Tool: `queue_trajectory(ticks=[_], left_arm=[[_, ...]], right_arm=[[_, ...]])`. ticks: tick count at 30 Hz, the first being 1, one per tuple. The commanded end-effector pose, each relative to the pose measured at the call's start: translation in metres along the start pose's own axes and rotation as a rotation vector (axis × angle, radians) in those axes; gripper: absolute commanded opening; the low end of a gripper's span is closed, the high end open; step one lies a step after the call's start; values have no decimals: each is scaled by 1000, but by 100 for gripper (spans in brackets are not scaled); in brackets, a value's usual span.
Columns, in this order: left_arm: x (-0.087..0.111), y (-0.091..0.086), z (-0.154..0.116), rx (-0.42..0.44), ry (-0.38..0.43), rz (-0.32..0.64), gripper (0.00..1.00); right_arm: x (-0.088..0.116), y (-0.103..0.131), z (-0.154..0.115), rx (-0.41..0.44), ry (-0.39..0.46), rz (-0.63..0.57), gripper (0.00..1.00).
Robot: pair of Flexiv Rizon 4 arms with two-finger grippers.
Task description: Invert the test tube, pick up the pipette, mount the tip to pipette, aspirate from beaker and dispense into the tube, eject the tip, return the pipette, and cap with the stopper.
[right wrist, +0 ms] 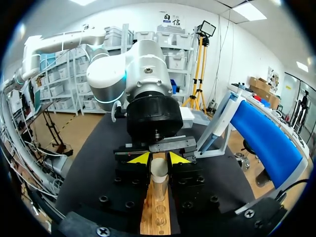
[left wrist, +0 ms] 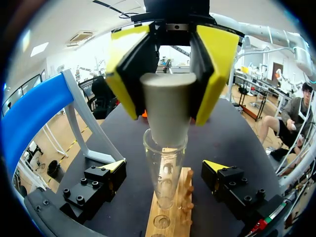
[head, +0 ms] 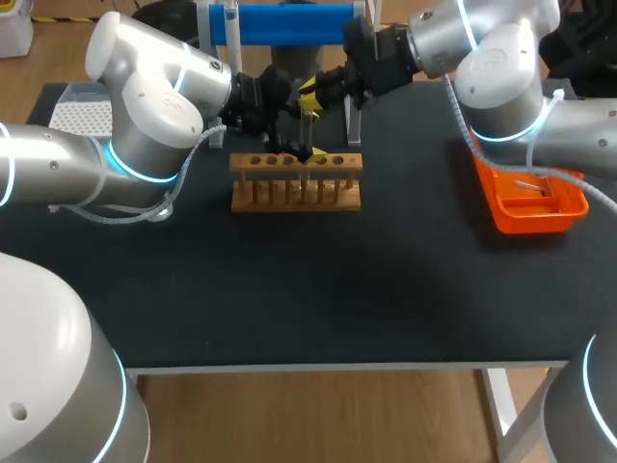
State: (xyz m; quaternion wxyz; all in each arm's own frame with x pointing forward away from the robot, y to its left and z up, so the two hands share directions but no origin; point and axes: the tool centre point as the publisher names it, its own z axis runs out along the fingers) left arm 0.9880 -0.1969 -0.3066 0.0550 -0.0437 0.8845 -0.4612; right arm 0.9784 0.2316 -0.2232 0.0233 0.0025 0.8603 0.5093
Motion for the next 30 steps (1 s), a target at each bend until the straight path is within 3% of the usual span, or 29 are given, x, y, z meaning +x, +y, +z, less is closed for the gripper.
queue_trajectory(ticks=[1,30], left_arm=[[-1,0,0,-1,3,0,100],[-1,0,0,-1,3,0,100]], right_arm=[[-1,-1,1,0,2,1,0],[2,-14,9,15,11,9,0]])
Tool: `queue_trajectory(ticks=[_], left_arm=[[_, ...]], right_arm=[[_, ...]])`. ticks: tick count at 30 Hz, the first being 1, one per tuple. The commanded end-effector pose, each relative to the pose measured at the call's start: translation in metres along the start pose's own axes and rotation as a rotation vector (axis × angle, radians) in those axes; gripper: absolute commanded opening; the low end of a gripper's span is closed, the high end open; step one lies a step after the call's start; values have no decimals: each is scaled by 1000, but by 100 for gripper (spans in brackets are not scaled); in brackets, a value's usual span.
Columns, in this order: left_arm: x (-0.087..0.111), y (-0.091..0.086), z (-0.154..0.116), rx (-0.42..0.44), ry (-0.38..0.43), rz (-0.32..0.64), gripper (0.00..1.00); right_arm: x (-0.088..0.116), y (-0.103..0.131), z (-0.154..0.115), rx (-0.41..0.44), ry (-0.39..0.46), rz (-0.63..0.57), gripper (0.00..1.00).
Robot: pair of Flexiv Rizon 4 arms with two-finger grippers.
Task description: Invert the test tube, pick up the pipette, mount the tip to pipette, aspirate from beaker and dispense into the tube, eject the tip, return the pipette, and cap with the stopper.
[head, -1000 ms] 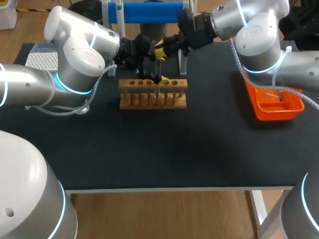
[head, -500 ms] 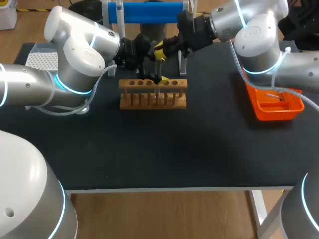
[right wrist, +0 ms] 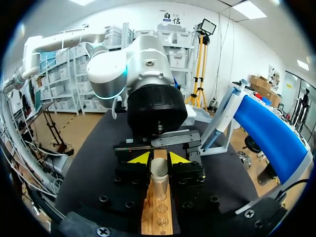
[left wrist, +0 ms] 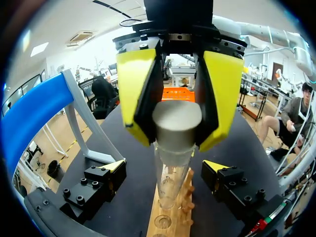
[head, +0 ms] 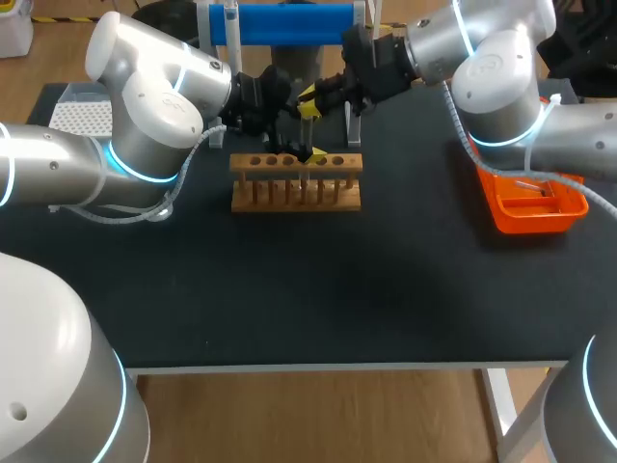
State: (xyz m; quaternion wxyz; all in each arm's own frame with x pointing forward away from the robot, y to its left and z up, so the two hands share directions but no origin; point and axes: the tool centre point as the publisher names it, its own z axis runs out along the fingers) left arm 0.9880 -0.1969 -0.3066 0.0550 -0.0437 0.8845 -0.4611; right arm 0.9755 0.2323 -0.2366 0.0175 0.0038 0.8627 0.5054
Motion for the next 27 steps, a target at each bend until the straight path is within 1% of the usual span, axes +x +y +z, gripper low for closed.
queue_trajectory(ticks=[1,5,7,8,9,18,27], left_arm=[[-1,0,0,-1,3,0,100],[-1,0,0,-1,3,0,100],[-1,0,0,-1,3,0,100],[-1,0,0,-1,3,0,100],[-1,0,0,-1,3,0,100],[-1,0,0,-1,3,0,100],[-1,0,0,-1,3,0,100]], right_arm=[[-1,-4,2,8,3,2,0],[0,-8,3,18,-1,9,0],[-1,-9,3,15,-11,15,48],[-1,-9,3,6,-13,18,90],[-1,-9,1,-8,-10,18,100],[0,-5,-16,-125,-22,-9,100],[3,-1,-29,-278,-9,-35,100]])
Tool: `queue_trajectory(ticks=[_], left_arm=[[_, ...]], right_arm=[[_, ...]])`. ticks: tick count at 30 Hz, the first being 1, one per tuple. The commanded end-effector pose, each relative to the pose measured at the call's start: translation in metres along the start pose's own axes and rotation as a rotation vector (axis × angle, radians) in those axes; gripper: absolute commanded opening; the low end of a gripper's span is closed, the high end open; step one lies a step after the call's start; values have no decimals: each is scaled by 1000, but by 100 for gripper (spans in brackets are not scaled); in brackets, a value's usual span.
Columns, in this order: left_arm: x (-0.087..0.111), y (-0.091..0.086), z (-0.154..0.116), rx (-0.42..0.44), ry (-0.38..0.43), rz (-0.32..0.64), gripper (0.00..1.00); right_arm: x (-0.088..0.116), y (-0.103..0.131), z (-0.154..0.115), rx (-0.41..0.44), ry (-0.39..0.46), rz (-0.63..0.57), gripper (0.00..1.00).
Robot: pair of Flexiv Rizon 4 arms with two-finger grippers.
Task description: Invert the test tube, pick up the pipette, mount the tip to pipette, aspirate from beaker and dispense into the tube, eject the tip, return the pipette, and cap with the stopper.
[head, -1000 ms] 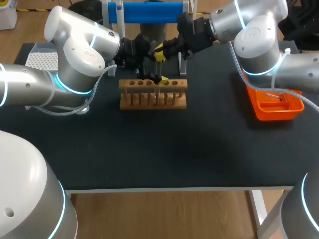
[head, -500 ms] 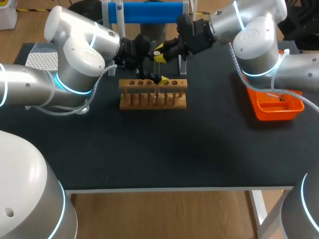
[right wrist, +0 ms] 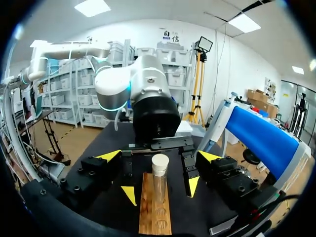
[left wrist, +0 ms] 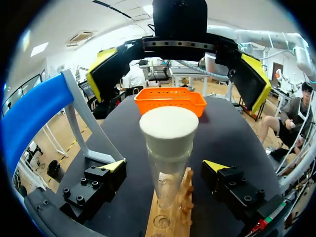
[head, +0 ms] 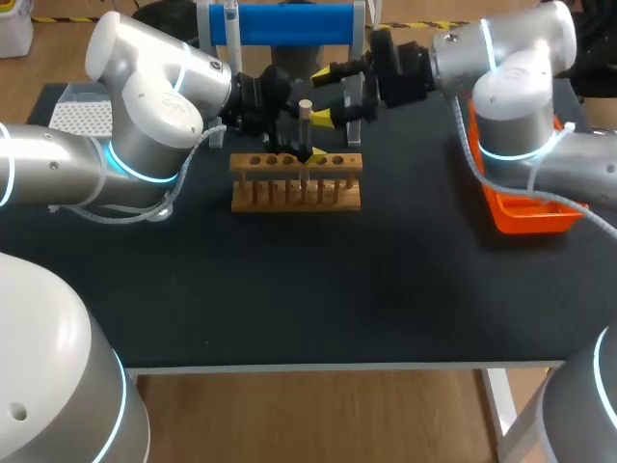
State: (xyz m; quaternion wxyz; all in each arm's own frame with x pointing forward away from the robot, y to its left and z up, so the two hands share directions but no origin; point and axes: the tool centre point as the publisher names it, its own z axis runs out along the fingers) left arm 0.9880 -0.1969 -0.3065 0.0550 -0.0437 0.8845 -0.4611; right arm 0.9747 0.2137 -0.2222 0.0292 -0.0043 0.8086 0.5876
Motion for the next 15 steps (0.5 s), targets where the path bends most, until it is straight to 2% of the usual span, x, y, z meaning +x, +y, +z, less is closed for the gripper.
queue_trajectory(ticks=[1,2,3,6,10,15], left_arm=[[-1,0,0,-1,3,0,100],[-1,0,0,-1,3,0,100],[-1,0,0,-1,3,0,100],[-1,0,0,-1,3,0,100],[-1,0,0,-1,3,0,100],[-1,0,0,-1,3,0,100]], right_arm=[[4,-2,-7,-99,8,-17,96],[4,-1,-8,-116,9,-20,70],[5,-1,-8,-133,11,-23,50],[4,2,-8,-175,17,-27,33],[4,5,-7,-210,25,-17,0],[3,8,-5,-230,36,10,0]])
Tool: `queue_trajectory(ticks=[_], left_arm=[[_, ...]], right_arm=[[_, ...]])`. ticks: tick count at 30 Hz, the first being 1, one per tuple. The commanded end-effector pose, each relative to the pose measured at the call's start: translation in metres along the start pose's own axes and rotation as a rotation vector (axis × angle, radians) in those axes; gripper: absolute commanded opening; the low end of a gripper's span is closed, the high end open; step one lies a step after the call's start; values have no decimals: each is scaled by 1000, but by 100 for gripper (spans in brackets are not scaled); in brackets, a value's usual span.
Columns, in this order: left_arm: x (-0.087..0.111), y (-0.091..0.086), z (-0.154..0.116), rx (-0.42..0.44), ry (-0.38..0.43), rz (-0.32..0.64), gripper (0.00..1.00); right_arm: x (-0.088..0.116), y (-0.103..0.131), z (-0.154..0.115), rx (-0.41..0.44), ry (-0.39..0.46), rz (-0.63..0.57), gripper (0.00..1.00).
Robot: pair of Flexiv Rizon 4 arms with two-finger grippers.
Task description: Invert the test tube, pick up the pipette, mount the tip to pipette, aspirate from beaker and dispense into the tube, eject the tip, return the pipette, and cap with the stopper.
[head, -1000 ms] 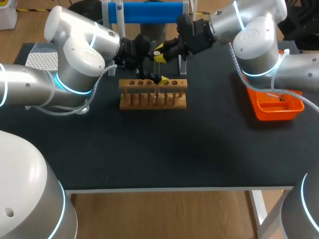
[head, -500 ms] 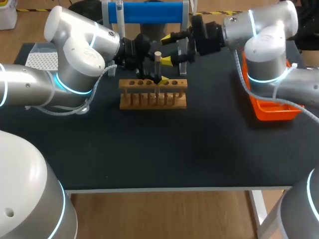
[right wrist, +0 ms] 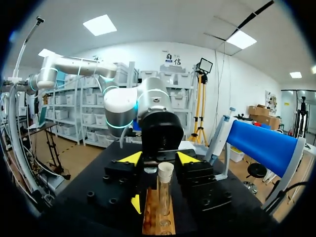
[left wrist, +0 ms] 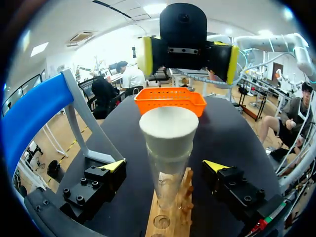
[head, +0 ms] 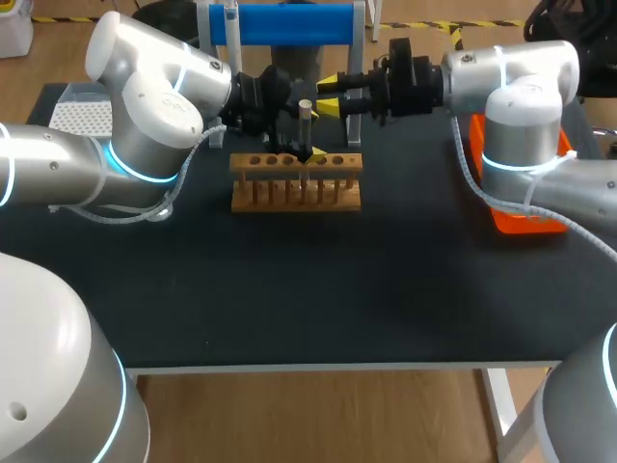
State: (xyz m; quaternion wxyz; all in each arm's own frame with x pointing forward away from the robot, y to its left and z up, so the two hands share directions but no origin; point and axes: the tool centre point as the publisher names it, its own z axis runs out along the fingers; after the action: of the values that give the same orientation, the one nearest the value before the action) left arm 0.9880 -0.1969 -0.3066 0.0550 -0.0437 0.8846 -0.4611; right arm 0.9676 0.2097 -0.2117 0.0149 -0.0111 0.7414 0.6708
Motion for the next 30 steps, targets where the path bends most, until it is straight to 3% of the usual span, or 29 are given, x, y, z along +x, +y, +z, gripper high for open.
queue_trajectory(ticks=[1,30], left_arm=[[-1,0,0,-1,3,0,100],[-1,0,0,-1,3,0,100]], right_arm=[[-3,-1,3,-22,12,4,0],[-4,-1,23,-60,51,75,0]])
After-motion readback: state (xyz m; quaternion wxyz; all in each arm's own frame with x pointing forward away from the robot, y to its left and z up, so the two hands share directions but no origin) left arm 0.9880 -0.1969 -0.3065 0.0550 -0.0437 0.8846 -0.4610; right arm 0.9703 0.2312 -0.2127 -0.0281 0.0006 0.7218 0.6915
